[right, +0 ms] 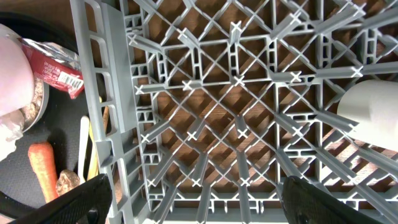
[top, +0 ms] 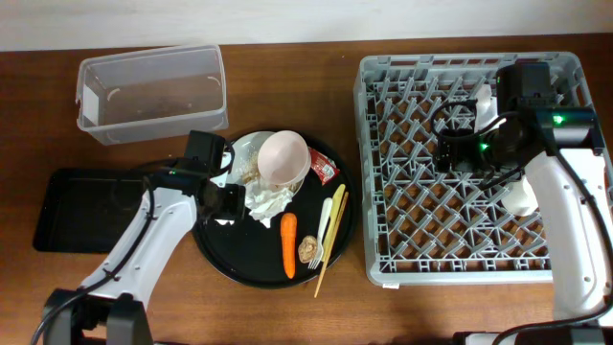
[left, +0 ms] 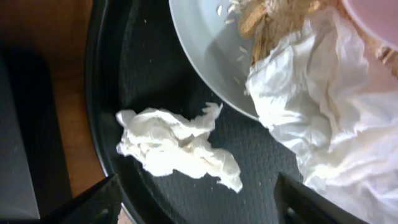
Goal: Sort waste into correct bins and load items into the dishwasher rack
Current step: 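Grasp the crumpled tissue with the left gripper and drop it in the clear bin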
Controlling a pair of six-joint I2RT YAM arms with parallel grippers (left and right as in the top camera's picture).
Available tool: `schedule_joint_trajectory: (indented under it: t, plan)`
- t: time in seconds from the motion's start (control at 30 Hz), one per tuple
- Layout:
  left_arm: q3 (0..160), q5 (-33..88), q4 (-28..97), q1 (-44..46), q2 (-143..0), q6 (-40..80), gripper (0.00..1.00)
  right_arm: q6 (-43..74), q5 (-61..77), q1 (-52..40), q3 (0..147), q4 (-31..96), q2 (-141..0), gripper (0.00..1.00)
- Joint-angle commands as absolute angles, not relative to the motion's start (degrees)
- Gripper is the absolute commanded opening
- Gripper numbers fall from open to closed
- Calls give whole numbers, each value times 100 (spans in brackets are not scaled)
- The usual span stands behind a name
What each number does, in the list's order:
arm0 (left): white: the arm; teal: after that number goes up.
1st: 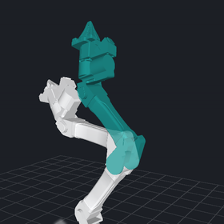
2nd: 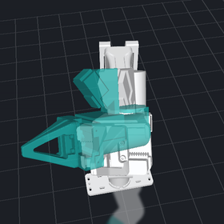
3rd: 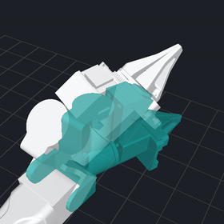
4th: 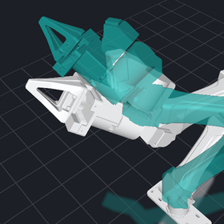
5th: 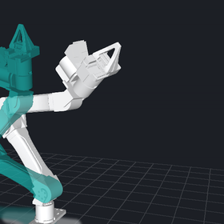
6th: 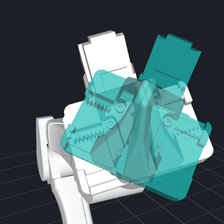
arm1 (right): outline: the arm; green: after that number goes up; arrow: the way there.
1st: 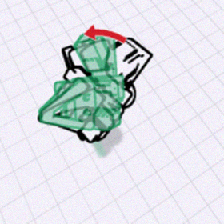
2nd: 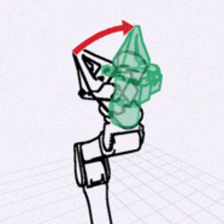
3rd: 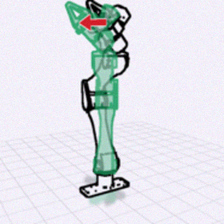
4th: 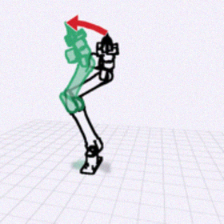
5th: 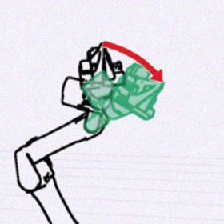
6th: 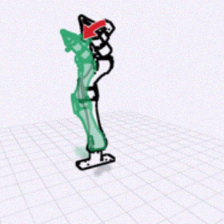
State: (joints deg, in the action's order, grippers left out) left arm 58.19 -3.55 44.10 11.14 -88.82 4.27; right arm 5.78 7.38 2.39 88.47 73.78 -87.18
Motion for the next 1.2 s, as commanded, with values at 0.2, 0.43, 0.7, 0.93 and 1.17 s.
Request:
schedule_joint_trajectory:
  t: [0.2,0.43,0.7,0.93,1.17]
  plan:
    - [5819,-266,4375,1125,-10062,425,0,537,687,193,8801,7378,-8748,91]
    - [6202,-746,4501,1011,-7994,423,0,537,687,193,8801,7378,-8748,91]
    - [10604,158,4049,-237,-11782,191,1,537,690,193,8801,7411,-8748,91]
    - [11257,375,4495,-259,-12123,-27,87,534,690,193,8801,7443,-8748,91]
    - [11013,687,8359,1529,-11365,82,99,534,690,193,8801,7491,-8748,91]
